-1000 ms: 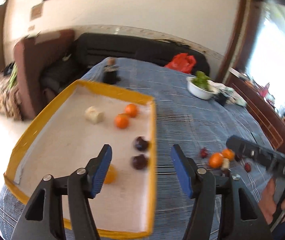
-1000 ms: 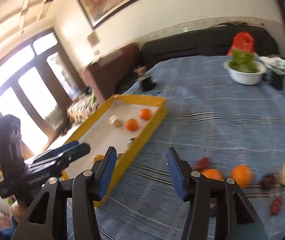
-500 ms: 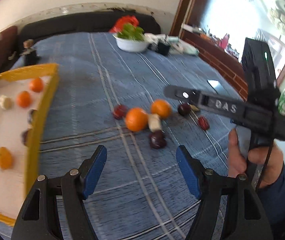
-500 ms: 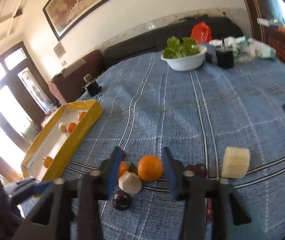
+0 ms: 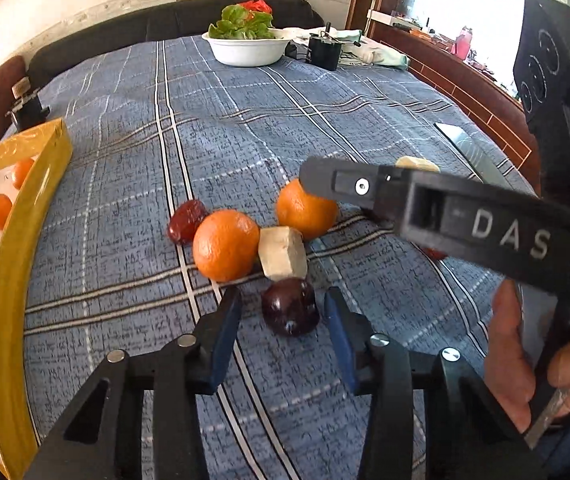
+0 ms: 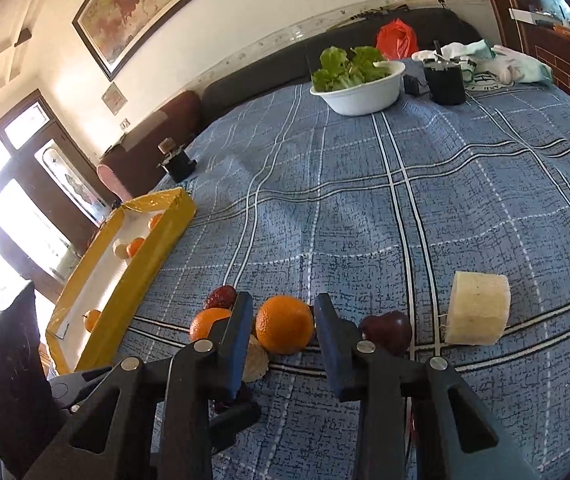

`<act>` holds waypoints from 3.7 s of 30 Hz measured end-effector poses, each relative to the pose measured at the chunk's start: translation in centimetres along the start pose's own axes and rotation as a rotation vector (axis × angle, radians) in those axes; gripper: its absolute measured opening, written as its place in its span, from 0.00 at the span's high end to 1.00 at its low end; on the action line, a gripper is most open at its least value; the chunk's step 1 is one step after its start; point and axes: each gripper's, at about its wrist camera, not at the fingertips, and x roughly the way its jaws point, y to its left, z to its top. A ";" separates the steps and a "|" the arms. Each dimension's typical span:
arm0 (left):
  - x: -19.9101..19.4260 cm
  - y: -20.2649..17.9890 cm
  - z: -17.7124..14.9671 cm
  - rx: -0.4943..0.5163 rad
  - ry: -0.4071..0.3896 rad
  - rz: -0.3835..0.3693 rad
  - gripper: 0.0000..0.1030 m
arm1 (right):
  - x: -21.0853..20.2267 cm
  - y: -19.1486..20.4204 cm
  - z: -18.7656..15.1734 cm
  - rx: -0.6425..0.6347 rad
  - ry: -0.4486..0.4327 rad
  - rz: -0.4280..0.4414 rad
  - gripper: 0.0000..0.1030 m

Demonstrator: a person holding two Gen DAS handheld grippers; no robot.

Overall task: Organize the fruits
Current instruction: 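Grasp a dark plum with the left gripper while the right gripper grasps a mandarin, then carry the plum and mandarin into the tray and open both grippers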

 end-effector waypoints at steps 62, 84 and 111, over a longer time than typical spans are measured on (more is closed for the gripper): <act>-5.8 6.1 -0.7 -0.148 -0.185 0.008 0.76 | -1.0 3.5 -0.8 -0.158 -0.077 0.085 0.60; -13.8 25.5 -8.1 -0.532 -0.261 0.205 0.75 | 4.7 21.9 -4.6 -0.353 0.196 0.381 0.59; -10.7 25.7 -8.3 -0.506 -0.187 0.262 0.75 | 9.4 26.2 -8.0 -0.609 0.176 0.236 0.58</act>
